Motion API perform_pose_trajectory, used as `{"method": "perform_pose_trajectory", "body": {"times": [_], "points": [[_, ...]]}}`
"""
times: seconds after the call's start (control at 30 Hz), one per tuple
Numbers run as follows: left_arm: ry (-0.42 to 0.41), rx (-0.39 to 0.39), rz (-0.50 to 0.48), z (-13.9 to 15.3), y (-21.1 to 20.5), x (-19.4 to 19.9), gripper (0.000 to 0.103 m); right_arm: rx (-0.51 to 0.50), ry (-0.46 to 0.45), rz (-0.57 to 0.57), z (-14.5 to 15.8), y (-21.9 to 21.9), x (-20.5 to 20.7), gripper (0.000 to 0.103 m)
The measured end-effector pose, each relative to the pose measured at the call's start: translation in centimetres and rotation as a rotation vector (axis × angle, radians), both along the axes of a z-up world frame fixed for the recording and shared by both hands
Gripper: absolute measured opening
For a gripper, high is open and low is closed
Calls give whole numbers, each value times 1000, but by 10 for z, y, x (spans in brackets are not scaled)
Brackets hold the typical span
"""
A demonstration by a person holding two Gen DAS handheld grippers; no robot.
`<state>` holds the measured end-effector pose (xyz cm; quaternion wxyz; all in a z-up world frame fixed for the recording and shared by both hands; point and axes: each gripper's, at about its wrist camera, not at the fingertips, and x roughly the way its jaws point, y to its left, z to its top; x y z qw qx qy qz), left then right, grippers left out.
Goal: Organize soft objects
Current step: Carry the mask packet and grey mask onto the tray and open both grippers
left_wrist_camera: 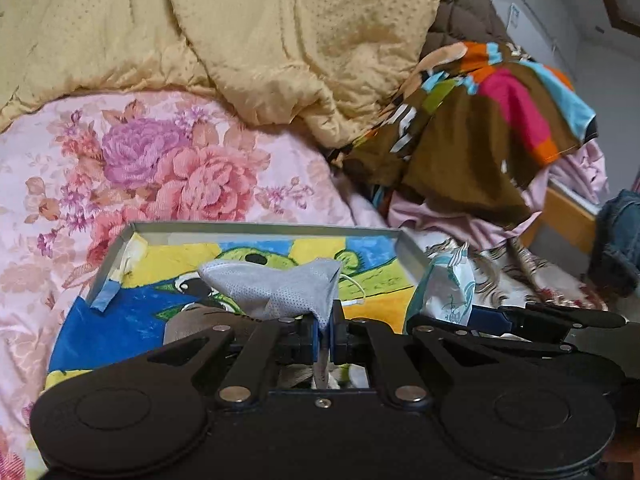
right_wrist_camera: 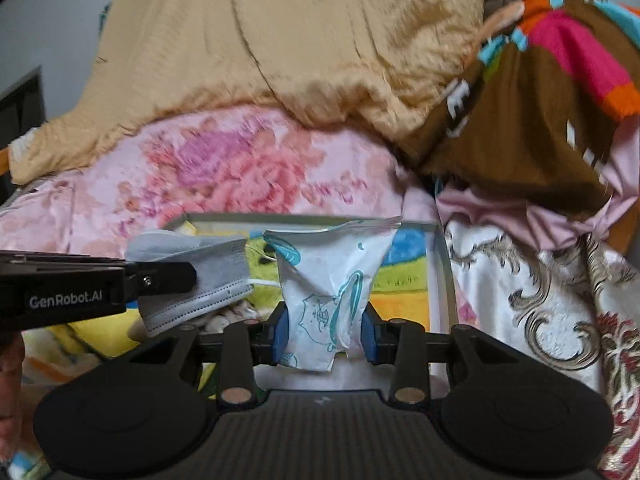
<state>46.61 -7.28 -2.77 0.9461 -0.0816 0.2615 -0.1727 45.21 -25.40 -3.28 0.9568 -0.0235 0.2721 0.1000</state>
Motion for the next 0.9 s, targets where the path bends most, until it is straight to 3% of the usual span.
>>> {"method": "perform_pose_trajectory", "body": {"times": [0.33, 0.63, 0.9], "points": [[130, -90, 56, -15, 8, 25, 8, -20, 50, -15, -5, 2, 17, 45], [186, -88, 79, -14, 11, 24, 19, -34, 59, -22, -4, 1, 14, 51], [236, -98, 86, -7, 21, 12, 48, -37, 46, -38, 8, -8, 3, 71]]}}
